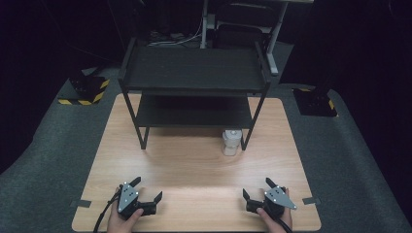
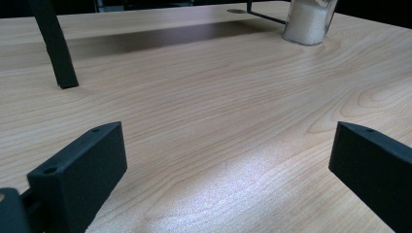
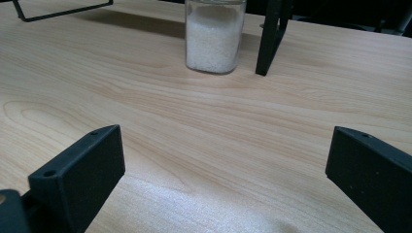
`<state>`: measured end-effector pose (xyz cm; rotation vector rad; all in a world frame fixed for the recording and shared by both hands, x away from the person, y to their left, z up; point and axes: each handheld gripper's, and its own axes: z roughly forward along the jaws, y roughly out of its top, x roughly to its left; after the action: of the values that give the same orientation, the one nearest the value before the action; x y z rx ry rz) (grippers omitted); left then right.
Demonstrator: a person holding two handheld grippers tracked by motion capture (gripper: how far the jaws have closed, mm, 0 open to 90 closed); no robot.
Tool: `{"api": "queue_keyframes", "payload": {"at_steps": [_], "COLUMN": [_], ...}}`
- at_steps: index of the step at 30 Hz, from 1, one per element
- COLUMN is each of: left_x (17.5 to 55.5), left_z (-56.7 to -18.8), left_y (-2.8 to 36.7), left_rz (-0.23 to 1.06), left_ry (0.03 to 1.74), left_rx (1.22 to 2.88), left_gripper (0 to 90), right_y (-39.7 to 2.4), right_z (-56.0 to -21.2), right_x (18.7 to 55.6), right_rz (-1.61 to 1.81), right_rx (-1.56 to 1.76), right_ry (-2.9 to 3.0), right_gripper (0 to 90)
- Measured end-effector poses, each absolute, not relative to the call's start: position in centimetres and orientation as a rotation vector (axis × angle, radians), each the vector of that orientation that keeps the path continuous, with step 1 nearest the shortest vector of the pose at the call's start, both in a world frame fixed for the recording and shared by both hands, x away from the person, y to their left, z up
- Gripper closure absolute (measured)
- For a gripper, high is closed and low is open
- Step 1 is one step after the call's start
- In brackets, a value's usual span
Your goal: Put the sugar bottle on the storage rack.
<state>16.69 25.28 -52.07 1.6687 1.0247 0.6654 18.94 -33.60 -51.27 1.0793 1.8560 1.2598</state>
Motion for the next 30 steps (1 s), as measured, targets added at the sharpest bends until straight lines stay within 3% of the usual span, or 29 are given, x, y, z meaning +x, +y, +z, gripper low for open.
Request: {"api": "queue_keyframes", "payload": {"at_steps": [30], "left_x": [16.7], "left_z": [-52.1], "left_y": [25.5], "left_rz": [0.653], "left_ry": [1.012], "left_rx": [1.668], "left_gripper": [0.4], "right_y": [-30.1], "right_z": [-46.3], "right_x": [23.0], "right_rz": [1.331], "right_rx": [0.999], "right_ry": [1.824], "right_gripper": [0.8]}}
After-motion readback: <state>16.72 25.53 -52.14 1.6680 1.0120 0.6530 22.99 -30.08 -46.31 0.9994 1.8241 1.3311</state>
